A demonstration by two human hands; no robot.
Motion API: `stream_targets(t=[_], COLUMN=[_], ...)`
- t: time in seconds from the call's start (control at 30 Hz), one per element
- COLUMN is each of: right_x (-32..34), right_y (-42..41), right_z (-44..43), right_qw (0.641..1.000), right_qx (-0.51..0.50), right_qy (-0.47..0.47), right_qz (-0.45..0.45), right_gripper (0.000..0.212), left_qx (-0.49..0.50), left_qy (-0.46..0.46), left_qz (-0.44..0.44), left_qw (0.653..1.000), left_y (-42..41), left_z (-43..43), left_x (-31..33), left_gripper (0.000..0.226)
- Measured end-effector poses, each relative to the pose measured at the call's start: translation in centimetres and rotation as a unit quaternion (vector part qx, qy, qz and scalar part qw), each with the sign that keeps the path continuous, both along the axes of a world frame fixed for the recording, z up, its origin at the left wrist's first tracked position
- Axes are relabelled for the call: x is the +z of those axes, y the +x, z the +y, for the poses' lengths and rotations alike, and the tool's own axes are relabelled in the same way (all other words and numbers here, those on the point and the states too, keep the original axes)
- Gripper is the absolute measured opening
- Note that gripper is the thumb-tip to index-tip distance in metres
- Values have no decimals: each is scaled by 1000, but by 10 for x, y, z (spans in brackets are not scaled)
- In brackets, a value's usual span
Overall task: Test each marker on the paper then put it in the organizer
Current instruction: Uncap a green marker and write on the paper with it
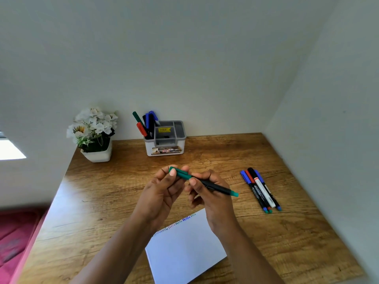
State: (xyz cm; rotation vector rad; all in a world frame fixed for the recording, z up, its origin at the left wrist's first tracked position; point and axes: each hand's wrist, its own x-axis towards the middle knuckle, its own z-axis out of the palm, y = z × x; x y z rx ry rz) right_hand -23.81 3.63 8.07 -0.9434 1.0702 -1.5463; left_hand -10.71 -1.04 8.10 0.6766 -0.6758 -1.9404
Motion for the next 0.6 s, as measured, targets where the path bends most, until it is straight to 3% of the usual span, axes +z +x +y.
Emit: stream_targets(t=[0.2,0.3,0.33,0.37,0.43,0.47,0.5,0.6], right_x=[-16,-11,-8,-2,13,19,26,34], right_y=[-28,-40,-44,-46,-49,-51,-50,-51], right_z=[3,-1,-7,-14,-37,-51,-67,-120], right_qw=[961,963,973,981,983,982,983,974], right_qx=[184,187,159,130,71,45,23,-44], right_qy=[118,147,146,143,149,146,135,84], right_qz=[-171,-131,-79,-21,76,107,123,208], right_gripper=[29,38,29,17,12,16,19,25], left_qx=[-11,-43,-73,-124,-210,-223,-223,-193], left_qy=[15,-61,-128,-210,-351,-392,-408,-410], left_qz=[-9,-153,-260,-392,-643,-704,-725,-730], left_qw=[1000,985,954,887,647,548,509,512], left_y=[5,7,12,16,25,28,31,33], left_z=[-3,-1,-2,-3,-7,-9,-10,-20], left_x=[-26,-44,-52,-61,-83,-93,-97,-106], left_gripper=[22,37,51,71,108,116,118,115])
